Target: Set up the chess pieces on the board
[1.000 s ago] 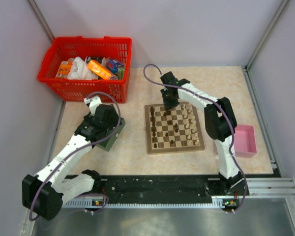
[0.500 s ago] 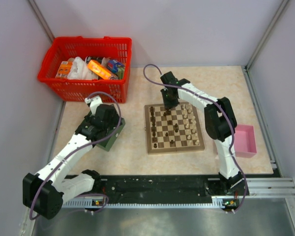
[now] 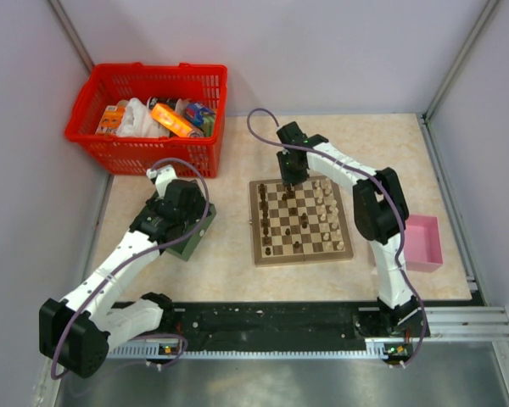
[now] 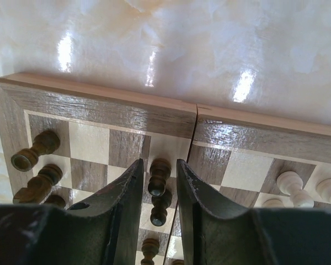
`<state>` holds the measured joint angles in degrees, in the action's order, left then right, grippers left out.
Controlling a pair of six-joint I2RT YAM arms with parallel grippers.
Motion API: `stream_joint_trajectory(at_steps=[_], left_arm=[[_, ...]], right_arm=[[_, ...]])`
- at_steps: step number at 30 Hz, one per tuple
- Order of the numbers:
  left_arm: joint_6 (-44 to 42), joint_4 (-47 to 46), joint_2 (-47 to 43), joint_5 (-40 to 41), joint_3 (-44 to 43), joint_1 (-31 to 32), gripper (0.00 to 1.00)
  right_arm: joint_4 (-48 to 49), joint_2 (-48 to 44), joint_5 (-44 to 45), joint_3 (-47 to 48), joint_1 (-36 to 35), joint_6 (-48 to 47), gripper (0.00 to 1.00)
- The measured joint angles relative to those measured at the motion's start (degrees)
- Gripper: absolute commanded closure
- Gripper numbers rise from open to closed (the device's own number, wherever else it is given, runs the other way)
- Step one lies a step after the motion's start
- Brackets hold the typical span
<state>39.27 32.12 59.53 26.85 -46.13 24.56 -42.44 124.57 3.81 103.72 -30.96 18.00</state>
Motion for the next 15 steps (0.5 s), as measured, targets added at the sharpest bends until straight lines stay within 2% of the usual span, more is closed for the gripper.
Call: stream_joint_trajectory(at_steps=[12, 15], left_arm=[[0.0, 0.0, 0.0, 0.0, 0.0, 0.0, 0.03], [0.0, 0.0, 0.0, -0.1, 0.0, 0.0, 0.03]], right_arm=[[-0.3, 0.0, 0.2, 1.1, 0.0, 0.0, 0.74], [-0.5, 0.0, 0.3, 1.1, 0.0, 0.0, 0.83]])
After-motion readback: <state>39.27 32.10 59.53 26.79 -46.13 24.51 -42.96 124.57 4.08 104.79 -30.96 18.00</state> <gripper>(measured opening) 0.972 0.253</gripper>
